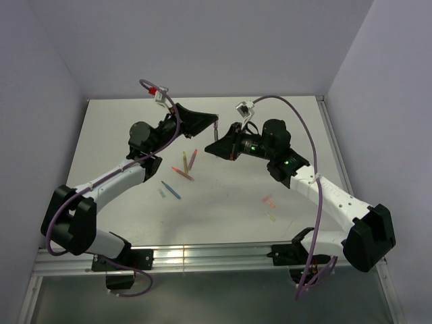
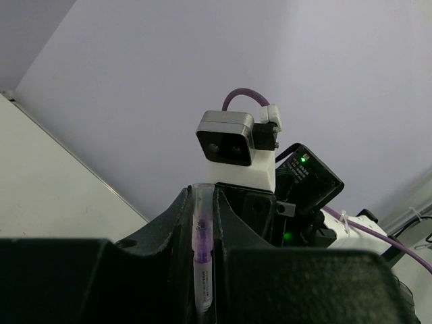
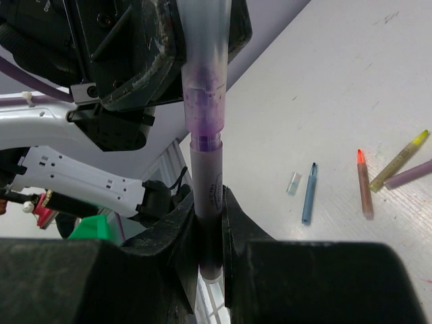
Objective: Insert the pens into the pen caps
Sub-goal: Insert the pen cap onto the pen.
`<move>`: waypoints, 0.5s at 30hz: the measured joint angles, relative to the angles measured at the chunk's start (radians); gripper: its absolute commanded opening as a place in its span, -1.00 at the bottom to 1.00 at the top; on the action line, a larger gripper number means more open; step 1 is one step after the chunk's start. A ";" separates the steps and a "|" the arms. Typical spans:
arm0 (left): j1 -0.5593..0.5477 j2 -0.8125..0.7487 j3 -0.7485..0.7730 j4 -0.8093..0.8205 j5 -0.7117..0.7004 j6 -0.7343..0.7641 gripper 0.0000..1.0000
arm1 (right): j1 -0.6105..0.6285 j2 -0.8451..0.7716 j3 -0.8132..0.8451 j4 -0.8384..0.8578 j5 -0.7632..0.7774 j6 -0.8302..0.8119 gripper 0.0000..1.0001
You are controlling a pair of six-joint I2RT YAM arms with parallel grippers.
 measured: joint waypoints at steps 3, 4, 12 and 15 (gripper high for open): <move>-0.010 -0.009 -0.012 -0.002 -0.030 0.013 -0.99 | -0.001 0.000 0.001 0.001 0.010 0.010 -1.00; -0.012 -0.014 -0.018 -0.003 -0.037 0.015 -0.99 | -0.001 0.000 0.001 0.005 0.012 0.016 -1.00; -0.058 -0.079 -0.054 -0.028 -0.147 0.093 -0.99 | 0.000 0.001 0.001 0.051 0.012 0.037 -1.00; -0.076 -0.100 -0.068 -0.040 -0.192 0.124 -0.99 | 0.000 0.007 0.001 0.061 0.010 0.030 -1.00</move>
